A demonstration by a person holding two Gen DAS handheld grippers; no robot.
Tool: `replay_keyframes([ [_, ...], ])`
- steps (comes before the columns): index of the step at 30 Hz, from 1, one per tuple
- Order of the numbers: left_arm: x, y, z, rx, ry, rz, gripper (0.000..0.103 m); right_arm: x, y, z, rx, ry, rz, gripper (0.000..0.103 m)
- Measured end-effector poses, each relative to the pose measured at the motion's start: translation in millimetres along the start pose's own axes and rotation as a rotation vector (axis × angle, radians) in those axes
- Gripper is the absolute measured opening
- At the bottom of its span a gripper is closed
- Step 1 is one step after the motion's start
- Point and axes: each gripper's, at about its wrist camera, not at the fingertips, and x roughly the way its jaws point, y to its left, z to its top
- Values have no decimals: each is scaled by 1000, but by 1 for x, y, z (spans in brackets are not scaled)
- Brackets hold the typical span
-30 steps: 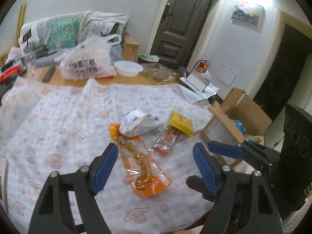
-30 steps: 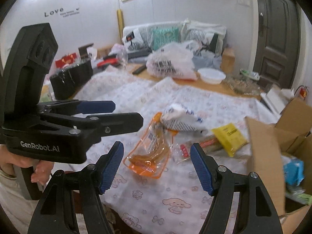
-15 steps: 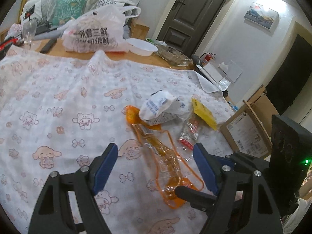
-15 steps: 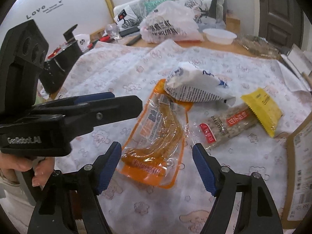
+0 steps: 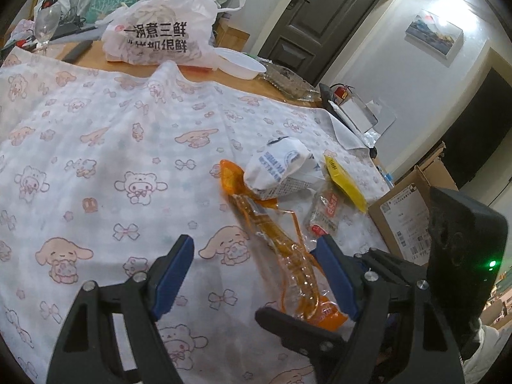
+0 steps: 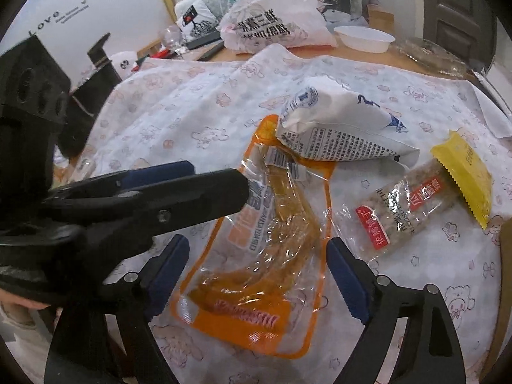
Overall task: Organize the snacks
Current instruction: 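Lower the right tool onto the orange sausage pouch and close it, then lift the orange pouch with the right tool and carry it over the box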
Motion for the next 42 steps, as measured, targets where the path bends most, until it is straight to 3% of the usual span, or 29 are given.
replay_keyframes([
  [3, 0, 1, 0, -2, 2, -7, 76, 2, 5, -1, -24, -7, -35, 84],
  [9, 1, 0, -2, 1, 11, -18, 77, -1, 13, -8, -101, -7, -104, 60],
  [13, 2, -3, -5, 4, 20, -28, 77, -7, 14, -16, -129, 1, -62, 49],
  [18, 1, -7, -8, 7, 24, -26, 77, -14, 21, -24, -157, -1, -35, 46],
  [25, -16, -12, -6, 5, -10, -38, 76, -38, 19, -19, -138, -85, -31, 46],
  [28, -23, -19, -4, 9, -27, -65, 66, -54, 22, -17, -139, -130, -8, 46],
  [33, -41, -40, -2, 39, -76, -138, 28, -83, 28, -16, -152, -200, 11, 46],
  [42, -78, -99, 3, 137, -159, -123, 26, -139, 23, -23, -165, -309, 30, 46],
])
